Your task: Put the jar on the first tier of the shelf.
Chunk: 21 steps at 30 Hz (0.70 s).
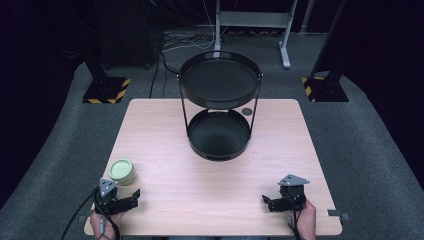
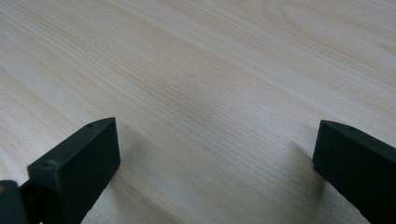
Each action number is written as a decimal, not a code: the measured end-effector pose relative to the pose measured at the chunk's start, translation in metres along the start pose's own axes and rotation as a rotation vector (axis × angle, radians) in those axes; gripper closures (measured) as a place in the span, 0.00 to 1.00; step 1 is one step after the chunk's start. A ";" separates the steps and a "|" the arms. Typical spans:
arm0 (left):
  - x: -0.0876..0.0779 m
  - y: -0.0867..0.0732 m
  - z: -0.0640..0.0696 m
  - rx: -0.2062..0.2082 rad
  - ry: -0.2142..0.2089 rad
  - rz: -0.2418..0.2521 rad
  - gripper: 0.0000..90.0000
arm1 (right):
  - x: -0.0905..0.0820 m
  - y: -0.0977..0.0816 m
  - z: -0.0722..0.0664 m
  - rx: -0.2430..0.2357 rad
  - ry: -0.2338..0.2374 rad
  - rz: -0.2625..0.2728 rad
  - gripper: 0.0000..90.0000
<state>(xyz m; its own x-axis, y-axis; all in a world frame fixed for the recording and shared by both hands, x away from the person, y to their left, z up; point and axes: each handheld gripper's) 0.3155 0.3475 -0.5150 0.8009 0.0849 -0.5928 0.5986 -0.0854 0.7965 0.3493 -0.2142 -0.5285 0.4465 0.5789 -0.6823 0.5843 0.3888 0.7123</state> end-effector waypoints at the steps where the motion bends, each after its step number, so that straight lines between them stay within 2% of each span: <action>1: 0.000 0.001 -0.001 0.005 0.005 0.000 0.00 | 0.000 0.000 0.000 0.000 0.000 0.000 0.00; 9: 0.004 0.008 -0.008 -0.006 0.037 0.005 0.00 | 0.000 0.000 0.000 -0.002 0.000 0.000 0.00; 16: 0.009 0.013 -0.018 -0.026 0.019 0.039 0.00 | 0.000 0.000 0.000 -0.006 -0.002 0.001 0.00; 21: 0.013 0.018 -0.023 -0.005 0.013 0.055 0.00 | 0.000 0.000 0.000 -0.005 0.000 0.001 0.00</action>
<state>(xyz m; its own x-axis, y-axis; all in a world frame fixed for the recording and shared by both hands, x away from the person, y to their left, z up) 0.3365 0.3699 -0.5058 0.8320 0.0934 -0.5469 0.5539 -0.0855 0.8282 0.3490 -0.2140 -0.5285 0.4469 0.5790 -0.6819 0.5809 0.3919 0.7134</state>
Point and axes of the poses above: each handheld gripper's, and its own axes: x roughly forward along the jaws, y roughly out of its top, z roughly to its right, and after that the axes turned 14 degrees about y, right-handed
